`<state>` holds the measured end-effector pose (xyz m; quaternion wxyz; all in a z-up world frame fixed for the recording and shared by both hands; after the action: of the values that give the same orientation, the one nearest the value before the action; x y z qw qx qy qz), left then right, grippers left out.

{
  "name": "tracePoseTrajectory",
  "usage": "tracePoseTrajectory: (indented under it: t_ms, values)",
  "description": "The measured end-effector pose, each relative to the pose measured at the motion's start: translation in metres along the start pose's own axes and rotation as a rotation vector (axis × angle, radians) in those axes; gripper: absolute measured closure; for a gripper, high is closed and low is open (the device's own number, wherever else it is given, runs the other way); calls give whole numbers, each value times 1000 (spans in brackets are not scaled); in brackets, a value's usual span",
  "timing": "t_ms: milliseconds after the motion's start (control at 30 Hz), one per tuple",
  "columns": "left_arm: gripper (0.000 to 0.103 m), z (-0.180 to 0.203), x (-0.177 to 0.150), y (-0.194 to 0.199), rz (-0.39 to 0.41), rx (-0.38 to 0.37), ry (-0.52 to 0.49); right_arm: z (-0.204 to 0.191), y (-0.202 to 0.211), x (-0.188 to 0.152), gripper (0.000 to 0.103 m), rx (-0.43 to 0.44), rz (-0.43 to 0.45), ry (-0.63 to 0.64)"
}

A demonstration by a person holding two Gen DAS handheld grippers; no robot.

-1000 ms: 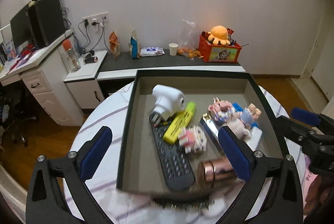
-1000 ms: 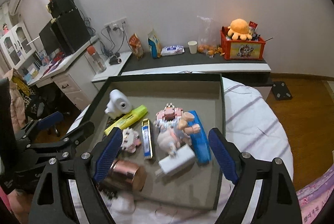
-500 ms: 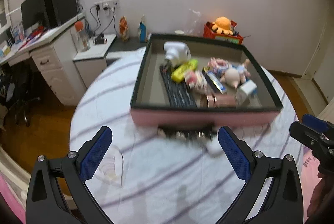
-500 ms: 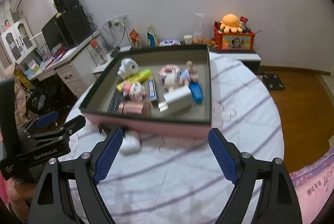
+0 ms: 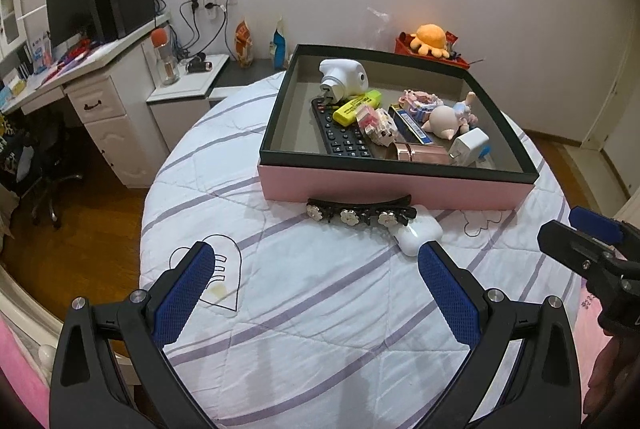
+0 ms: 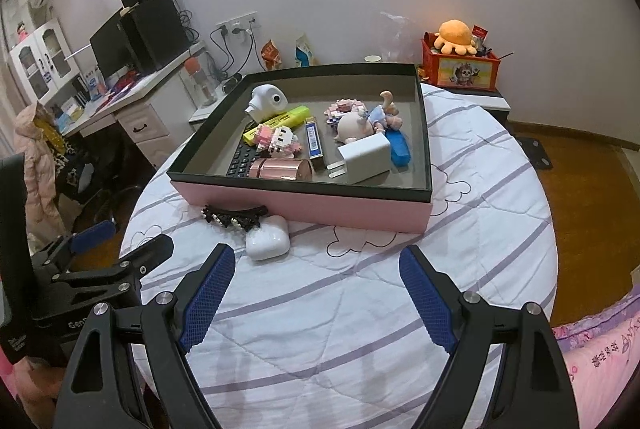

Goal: Organize rigid objects
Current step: 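Move both tools back toward the remaining items beside the box, then grasp the black flower hair clip with the left tool while the right tool grasps the white earbud case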

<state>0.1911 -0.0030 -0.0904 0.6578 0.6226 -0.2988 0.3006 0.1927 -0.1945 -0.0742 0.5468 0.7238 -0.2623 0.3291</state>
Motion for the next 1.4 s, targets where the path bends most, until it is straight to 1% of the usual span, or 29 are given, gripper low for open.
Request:
tracePoseTrajectory:
  t_ms: [200,433,633,833,933,1000,1100,1267,1333,1367,1400]
  values:
    - [0,-1,-1,-2,-7,0,1,-1,-3,-1,17,-5,-10,5]
    - [0,-6,-7,-15,-29,5,0,-7,-16,-6,17,2,-45,21]
    - [0,-12,-12,-35,-56,19,-17,-13,-40,-15,17,12,-96,24]
    - [0,-26,-17,-48,-77,31,-7,-25,-68,-23,17,21,-144,48]
    - [1,-31,-19,-55,-87,36,-11,-31,-82,-25,17,24,-164,66]
    - [1,-35,-20,-60,-94,57,-17,-35,-89,-27,17,24,-173,74]
    - [1,-42,-22,-68,-109,58,-3,-35,-100,-26,18,15,-186,83]
    - [1,-52,-22,-76,-116,89,-3,-40,-113,-30,24,26,-208,103]
    - [1,-55,-22,-79,-119,78,11,-42,-116,-31,27,10,-203,124]
    - [1,-55,-22,-80,-120,75,14,-43,-117,-31,32,0,-192,137]
    - [1,-55,-22,-80,-120,75,12,-43,-117,-31,39,-8,-184,146]
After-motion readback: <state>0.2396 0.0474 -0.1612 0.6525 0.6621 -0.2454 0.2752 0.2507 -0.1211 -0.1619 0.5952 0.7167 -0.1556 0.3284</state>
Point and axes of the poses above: each gripper's, at about its wrist camera, not at the fingertips, and y roughly against the way its jaws point, z to its right, x to its top, the point moved 7 cm from there along -y, roughly the way its jaws point, and after that the axes turned 9 degrees about z, right-handed, at the moved point
